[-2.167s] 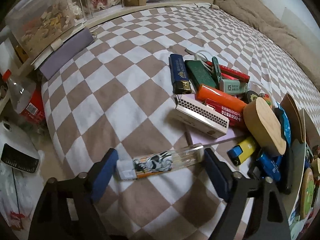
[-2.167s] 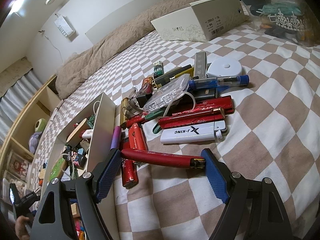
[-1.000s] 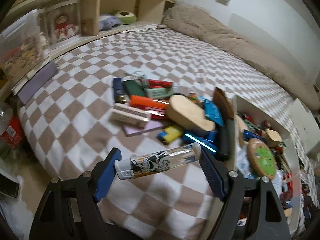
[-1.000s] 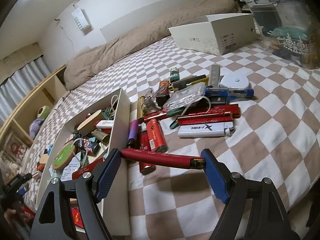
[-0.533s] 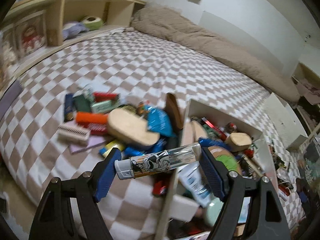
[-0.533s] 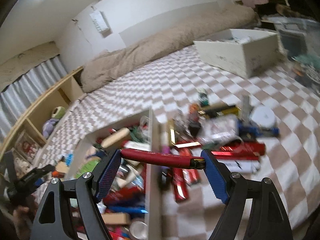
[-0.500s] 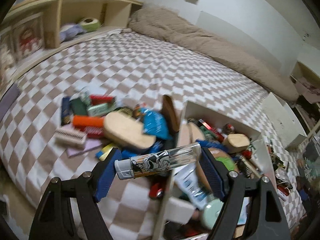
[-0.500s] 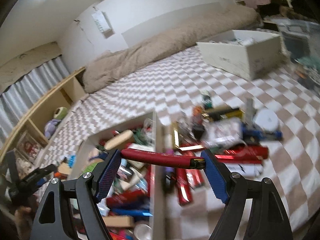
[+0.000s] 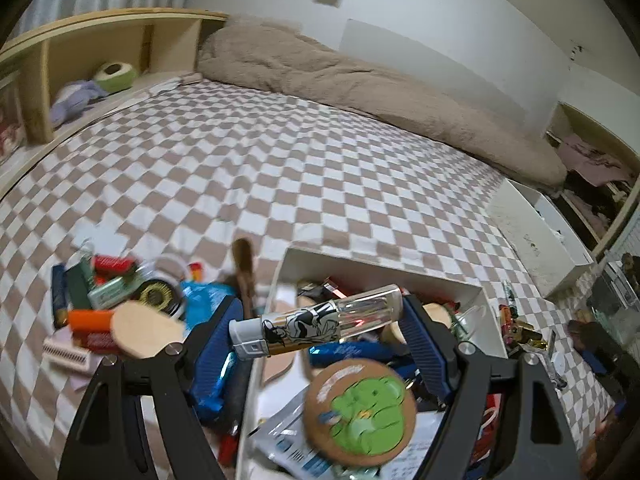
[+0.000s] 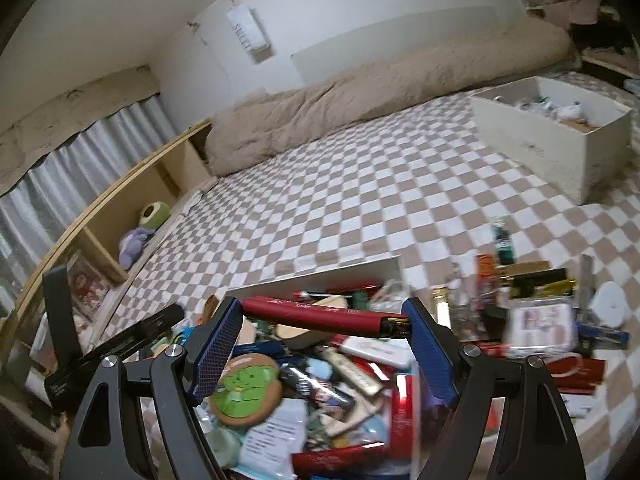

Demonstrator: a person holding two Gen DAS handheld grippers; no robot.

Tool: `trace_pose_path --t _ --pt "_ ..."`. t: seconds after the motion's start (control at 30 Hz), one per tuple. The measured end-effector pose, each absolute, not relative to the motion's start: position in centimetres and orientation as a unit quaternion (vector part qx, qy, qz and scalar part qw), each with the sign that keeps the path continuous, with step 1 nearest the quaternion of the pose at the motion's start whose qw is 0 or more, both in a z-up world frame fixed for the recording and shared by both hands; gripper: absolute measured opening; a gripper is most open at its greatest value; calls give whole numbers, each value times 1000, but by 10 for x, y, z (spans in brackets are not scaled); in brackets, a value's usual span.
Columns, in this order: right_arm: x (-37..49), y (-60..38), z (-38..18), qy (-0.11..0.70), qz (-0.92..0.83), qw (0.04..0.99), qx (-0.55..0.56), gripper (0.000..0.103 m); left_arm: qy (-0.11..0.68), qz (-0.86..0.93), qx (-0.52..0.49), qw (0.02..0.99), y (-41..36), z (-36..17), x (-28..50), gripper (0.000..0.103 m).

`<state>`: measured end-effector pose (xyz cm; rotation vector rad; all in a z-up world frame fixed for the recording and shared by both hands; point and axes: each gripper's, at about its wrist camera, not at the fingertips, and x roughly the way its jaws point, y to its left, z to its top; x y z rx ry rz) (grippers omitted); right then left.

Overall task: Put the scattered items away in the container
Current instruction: 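Carry the glass bottle with the left tool over the tray while the right carries the red lighter, then open the left tool to drop the bottle into the tray while the right tool releases the lighter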

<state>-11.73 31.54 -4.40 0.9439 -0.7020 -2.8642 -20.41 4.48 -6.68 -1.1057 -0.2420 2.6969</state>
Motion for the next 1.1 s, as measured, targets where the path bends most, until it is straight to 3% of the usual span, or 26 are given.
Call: trace_pose_path --t 0.57,0.67,1.1 --pt "-166 280 -84 -228 -892 -4 390 82 -79 904 -395 145 62 -91 -242 80" --pt "-166 281 -84 -231 -893 -16 386 92 -90 899 -402 147 59 -96 -246 80" --pt "-152 283 -88 -243 -893 -7 379 92 -103 890 -417 150 69 -113 -258 80"
